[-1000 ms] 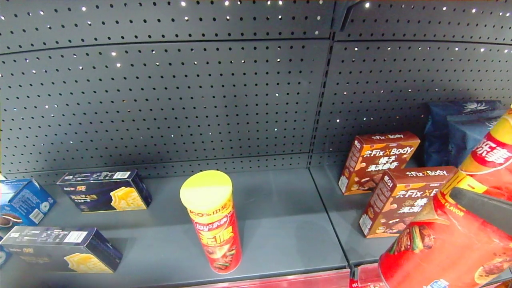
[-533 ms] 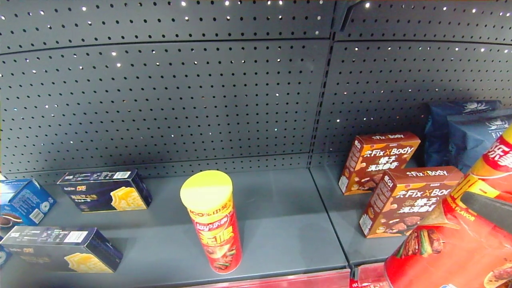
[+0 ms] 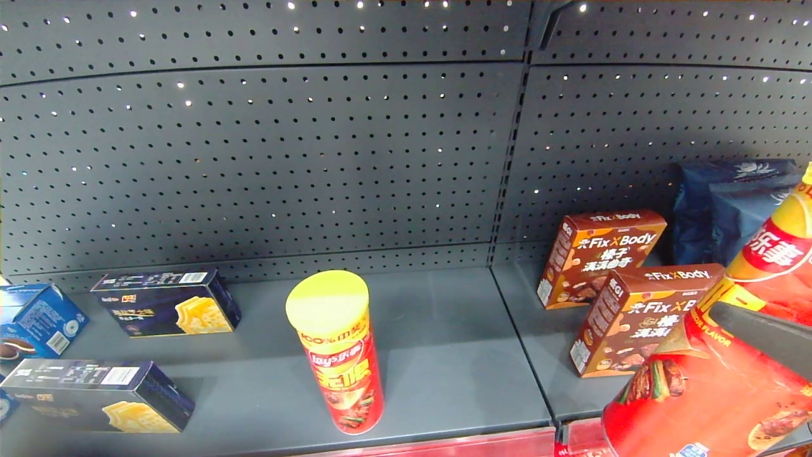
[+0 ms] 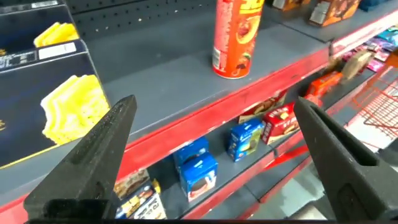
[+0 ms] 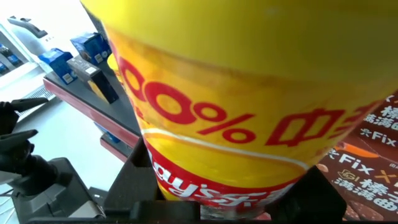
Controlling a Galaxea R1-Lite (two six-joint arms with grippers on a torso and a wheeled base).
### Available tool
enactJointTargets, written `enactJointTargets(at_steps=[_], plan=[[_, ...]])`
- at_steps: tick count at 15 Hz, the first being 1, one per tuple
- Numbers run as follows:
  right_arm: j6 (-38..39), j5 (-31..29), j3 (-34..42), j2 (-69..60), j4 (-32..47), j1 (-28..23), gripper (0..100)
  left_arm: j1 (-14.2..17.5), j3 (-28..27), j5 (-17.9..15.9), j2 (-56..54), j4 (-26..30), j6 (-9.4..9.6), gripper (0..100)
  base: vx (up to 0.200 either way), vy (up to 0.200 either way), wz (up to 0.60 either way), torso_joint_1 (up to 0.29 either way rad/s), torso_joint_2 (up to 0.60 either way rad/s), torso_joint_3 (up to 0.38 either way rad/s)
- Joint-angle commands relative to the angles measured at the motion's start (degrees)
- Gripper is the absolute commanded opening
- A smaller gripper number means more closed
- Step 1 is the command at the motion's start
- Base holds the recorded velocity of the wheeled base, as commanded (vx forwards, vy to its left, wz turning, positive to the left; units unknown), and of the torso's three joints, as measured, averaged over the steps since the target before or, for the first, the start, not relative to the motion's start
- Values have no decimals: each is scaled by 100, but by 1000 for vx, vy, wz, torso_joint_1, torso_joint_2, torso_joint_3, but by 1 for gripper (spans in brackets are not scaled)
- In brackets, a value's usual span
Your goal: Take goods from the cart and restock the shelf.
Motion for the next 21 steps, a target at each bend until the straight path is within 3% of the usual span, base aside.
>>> enactJointTargets(at_steps=[1, 2, 3, 5, 6, 7, 8, 9, 13, 21], plan=[[1, 14, 41, 19, 1, -25, 0, -7, 1, 5, -2, -3, -140, 100, 0, 0, 0, 0, 0, 0], [1, 23, 15, 28, 1, -25, 0, -16, -8, -153, -2, -3, -597, 100, 0, 0, 0, 0, 0, 0], [1, 31, -3, 37, 1, -25, 0, -16, -8, -206, -2, -3, -702, 100, 0, 0, 0, 0, 0, 0], [10, 31, -38, 46, 1, -25, 0, -7, -16, -171, -2, -3, -676, 100, 0, 0, 0, 0, 0, 0], [1, 31, -55, 37, 1, -25, 0, 81, -25, -22, -2, -3, -263, 100, 0, 0, 0, 0, 0, 0], [1, 31, -55, 46, 1, -25, 0, 81, -16, -39, -2, -3, 423, 100, 0, 0, 0, 0, 0, 0], [1, 31, -55, 37, 1, -25, 0, 72, 115, -13, -2, -29, 924, 100, 0, 0, 0, 0, 0, 0], [1, 31, -47, 37, 1, -17, 0, 72, 151, -13, -2, -73, 976, 100, 0, 0, 0, 0, 0, 0], [10, 31, -47, -34, 1, -25, 0, 72, 203, 58, -2, -170, 502, 100, 0, 0, 0, 0, 0, 0], [-140, -21, 173, -7, 1, -184, 0, 72, 203, 66, -2, -178, 449, 100, 0, 0, 0, 0, 0, 0]])
